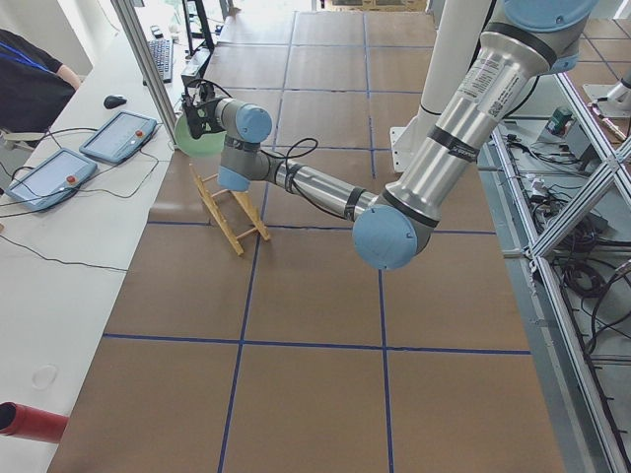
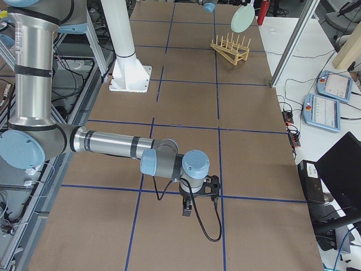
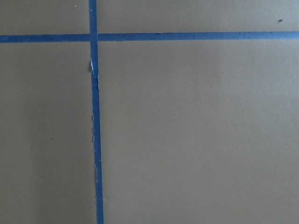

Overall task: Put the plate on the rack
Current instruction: 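Lower the upright plate with the left gripper into the rack pegs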

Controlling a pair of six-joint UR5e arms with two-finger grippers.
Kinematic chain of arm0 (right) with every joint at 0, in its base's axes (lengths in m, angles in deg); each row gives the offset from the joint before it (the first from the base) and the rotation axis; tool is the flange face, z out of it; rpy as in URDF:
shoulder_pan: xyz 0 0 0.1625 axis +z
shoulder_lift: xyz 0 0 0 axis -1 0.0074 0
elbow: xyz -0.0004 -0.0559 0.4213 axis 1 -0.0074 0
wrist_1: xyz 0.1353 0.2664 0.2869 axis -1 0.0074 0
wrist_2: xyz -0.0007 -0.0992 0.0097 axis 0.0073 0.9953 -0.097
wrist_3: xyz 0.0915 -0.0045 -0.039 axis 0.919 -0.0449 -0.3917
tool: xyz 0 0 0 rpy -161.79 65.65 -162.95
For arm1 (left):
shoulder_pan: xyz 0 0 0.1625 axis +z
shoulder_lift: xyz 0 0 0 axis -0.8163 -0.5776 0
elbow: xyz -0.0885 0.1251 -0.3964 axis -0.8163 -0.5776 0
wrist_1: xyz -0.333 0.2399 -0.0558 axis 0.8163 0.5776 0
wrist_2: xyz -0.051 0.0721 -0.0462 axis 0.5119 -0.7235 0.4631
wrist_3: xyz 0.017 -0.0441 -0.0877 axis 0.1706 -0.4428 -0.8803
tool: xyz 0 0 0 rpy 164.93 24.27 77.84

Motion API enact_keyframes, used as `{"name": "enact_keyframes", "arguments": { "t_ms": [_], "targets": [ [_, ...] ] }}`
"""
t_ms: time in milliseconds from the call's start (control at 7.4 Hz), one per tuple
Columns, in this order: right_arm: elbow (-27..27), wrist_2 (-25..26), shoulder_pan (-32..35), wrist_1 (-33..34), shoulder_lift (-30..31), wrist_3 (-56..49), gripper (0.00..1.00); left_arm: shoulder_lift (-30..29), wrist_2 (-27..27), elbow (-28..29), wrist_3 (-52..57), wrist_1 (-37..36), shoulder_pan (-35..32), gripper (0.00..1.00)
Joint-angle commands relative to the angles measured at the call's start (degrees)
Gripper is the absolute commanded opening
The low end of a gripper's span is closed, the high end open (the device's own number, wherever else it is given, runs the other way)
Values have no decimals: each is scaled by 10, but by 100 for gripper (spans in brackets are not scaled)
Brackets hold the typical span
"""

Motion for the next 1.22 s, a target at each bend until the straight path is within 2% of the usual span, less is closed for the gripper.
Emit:
{"name": "enact_keyframes", "arguments": {
  "t_ms": [0,270,1081],
  "targets": [
    [0,0,0,0,0,0,100,-19,-12,43,1,13,4,0],
    [0,0,0,0,0,1,100,-25,-32,56,2,14,23,0],
    [0,0,1,0,0,0,100,-29,-33,79,5,15,40,0]
  ]
}}
